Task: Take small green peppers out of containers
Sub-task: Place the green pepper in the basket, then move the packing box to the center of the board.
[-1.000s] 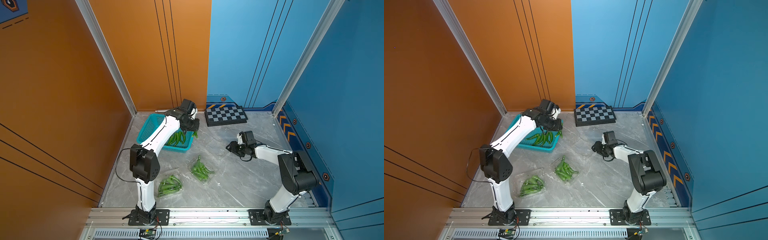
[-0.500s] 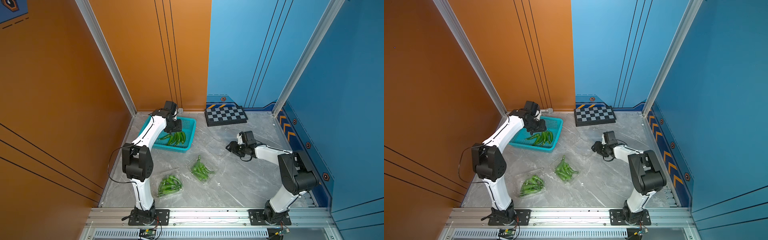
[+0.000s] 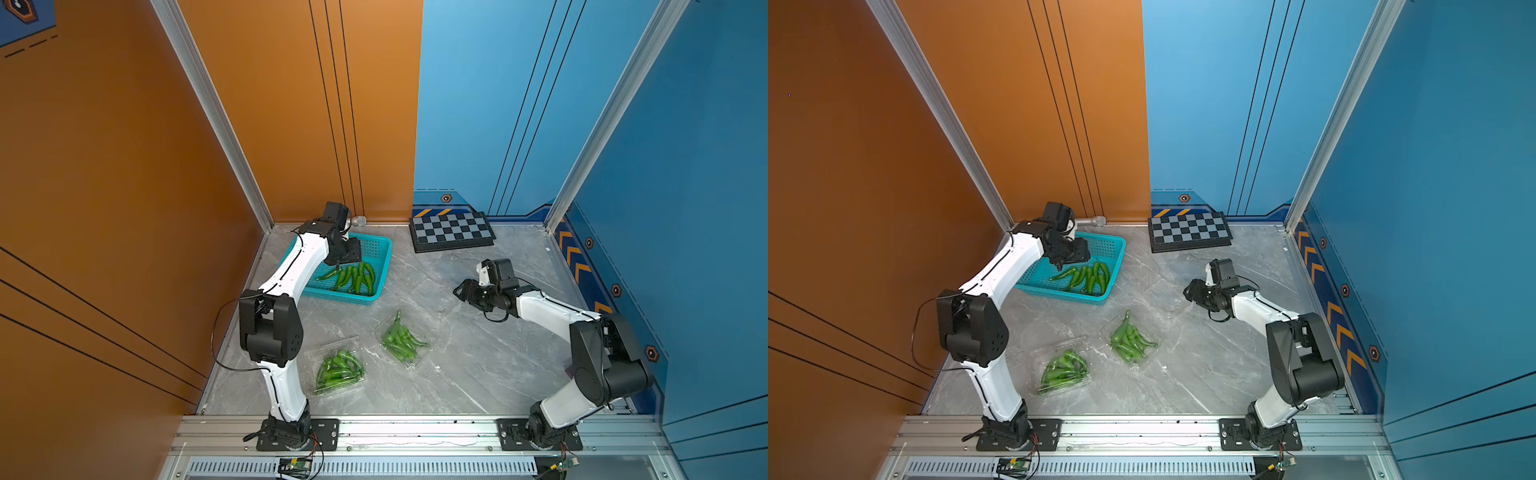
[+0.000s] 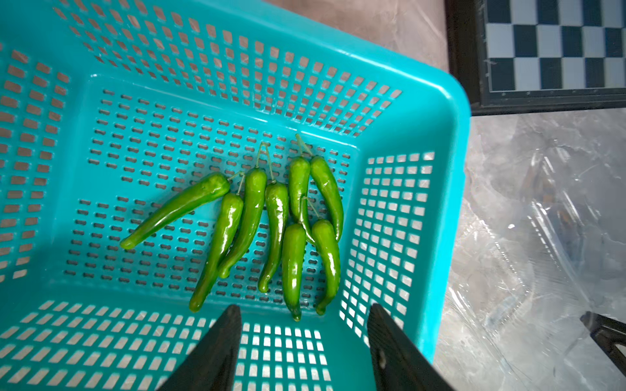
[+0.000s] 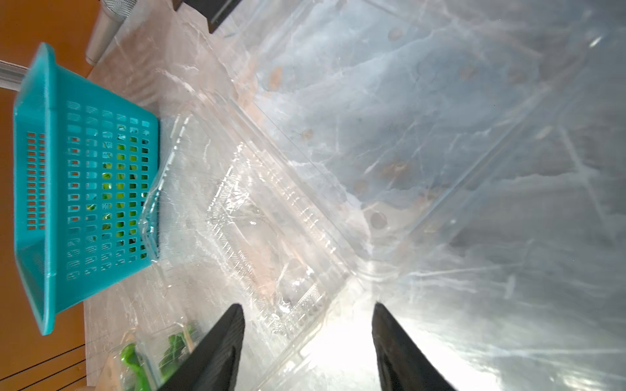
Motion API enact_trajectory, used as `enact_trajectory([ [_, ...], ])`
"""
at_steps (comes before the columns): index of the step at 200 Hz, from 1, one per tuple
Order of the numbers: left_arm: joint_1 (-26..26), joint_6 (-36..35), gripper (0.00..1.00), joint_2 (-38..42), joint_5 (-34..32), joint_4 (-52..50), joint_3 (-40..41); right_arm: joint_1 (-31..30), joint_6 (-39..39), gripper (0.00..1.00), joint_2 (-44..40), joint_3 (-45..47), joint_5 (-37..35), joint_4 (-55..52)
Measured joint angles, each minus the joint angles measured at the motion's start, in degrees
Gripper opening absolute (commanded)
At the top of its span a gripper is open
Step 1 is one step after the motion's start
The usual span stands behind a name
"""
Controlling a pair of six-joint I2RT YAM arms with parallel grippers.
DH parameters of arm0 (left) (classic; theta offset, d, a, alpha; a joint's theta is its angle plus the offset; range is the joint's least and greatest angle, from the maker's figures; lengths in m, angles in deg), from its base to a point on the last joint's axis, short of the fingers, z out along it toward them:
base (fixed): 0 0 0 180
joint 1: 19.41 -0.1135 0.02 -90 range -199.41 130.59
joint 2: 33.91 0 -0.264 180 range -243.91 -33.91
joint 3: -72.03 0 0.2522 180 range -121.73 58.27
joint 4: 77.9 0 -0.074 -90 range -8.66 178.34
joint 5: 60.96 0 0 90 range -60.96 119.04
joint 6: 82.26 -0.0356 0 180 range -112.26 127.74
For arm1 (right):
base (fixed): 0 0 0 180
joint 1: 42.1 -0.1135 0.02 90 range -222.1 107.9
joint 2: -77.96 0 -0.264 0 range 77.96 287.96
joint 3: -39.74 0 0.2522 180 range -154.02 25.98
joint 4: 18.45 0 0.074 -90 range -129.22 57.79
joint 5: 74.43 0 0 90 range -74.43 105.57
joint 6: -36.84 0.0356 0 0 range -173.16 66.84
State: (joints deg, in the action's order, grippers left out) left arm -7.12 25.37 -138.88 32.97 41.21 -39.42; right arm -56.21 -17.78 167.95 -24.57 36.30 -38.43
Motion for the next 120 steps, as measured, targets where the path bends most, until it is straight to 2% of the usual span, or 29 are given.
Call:
enact_trajectory([
  [24, 1.57, 0.52, 0.61, 7.63, 2.71, 3.43, 5.42, -0.72, -1.16, 0.62, -2.93, 0.0, -0.02, -2.25],
  [47, 2.78, 3.23, 0.6, 16.02, 8.0, 7.65, 13.53, -3.19, -3.19, 0.62, -5.92, -0.02, -0.61, -5.53],
  [82, 3.28, 7.76, 0.59, 23.96, 14.71, 10.97, 26.82, -9.68, -4.35, 0.62, -11.52, 0.0, -2.43, -11.56],
  [120, 5.92, 11.32, 0.6, 33.66, 16.17, 12.79, 39.28, -18.27, -2.84, 0.62, -18.34, 0.15, -3.61, -15.08],
])
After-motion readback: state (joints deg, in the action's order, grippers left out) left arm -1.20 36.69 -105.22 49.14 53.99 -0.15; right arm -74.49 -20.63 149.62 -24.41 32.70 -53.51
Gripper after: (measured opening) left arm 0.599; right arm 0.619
